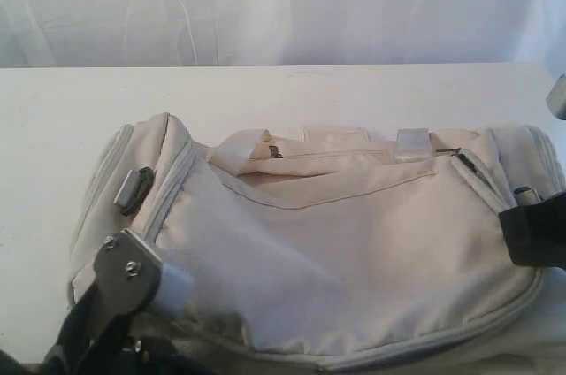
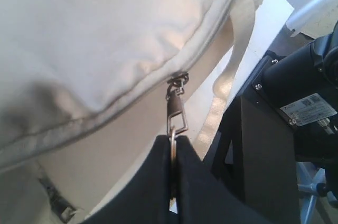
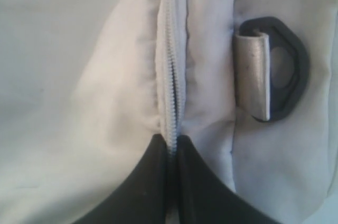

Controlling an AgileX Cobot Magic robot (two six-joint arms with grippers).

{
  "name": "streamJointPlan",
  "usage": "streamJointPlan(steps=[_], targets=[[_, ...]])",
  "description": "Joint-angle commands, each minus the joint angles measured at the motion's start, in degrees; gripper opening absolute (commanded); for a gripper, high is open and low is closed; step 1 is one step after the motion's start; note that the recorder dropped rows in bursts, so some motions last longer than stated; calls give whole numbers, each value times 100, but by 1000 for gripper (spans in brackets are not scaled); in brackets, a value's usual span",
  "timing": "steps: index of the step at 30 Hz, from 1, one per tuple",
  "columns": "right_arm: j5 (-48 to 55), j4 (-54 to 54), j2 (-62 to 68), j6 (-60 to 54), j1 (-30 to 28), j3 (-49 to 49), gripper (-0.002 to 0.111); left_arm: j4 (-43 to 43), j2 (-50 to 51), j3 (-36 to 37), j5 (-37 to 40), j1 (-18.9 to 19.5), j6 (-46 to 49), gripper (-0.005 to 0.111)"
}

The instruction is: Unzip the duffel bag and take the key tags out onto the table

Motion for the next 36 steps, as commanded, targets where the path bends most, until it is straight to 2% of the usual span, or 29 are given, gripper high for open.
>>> streamJointPlan(steps=[1, 8, 13, 17, 21, 29, 34, 36], targets=[[-71, -124, 8, 12, -1, 15, 0, -797, -465, 161, -393, -26, 989, 0], [-44, -124, -2, 12, -1, 15, 0, -797, -929, 168, -851, -26, 1143, 0], [-2, -124, -2, 12, -1, 15, 0, -797, -941, 168, -1694, -26, 1495, 0], [-2, -124, -2, 12, -1, 15, 0, -797, -941, 168, -1441, 292, 1931, 0], [-2, -124, -2, 12, -1, 15, 0, -797, -941, 168, -1014, 915, 2117, 0], [10, -124, -2, 12, -1, 15, 0, -797, -855, 158, 212, 2454, 2754, 0], [9, -102, -2, 12, -1, 15, 0, -797, -328, 158, 1373, 3398, 2977, 0], [27, -102, -2, 12, -1, 15, 0, -618, -71, 88, 2092, 3730, 2682, 0]])
